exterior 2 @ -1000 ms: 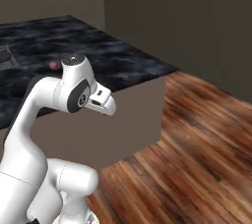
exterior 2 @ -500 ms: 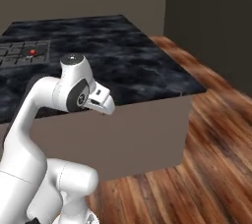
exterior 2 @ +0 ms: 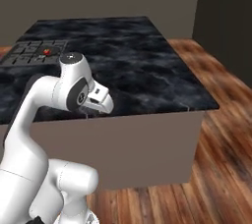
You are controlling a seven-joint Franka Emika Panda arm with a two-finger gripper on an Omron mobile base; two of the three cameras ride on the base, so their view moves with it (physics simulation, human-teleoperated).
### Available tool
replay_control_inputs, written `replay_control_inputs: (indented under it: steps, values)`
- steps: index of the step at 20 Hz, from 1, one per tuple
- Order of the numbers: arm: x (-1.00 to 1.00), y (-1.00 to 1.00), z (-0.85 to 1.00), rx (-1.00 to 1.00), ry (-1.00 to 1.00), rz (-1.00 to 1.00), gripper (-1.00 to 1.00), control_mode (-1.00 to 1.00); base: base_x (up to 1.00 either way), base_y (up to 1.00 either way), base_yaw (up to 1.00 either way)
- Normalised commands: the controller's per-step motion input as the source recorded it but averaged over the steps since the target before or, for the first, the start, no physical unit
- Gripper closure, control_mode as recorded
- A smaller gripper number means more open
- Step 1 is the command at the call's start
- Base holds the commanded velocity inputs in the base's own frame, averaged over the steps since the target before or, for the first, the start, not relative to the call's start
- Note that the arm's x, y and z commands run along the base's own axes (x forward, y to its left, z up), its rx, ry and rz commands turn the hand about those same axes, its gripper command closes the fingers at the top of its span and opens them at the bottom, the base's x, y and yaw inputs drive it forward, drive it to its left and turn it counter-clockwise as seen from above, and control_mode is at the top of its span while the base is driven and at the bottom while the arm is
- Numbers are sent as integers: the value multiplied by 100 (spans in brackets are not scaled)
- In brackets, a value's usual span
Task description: Place the pan on the rear right burner on the stove. Then place the tomato and the onion in the pan and turn on the rear right burner.
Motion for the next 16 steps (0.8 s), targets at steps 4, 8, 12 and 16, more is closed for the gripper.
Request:
replay_control_inputs:
  steps: [4, 8, 12, 16]
  values:
    - [0, 0, 0, 0, 0, 0, -100, 100, 67, 4, 4]
    - [0, 0, 0, 0, 0, 0, -100, 100, 67, 0, 3]
    - [0, 0, 0, 0, 0, 0, -100, 100, 52, 0, 18]
    - [0, 0, 0, 0, 0, 0, -100, 100, 36, -9, 45]
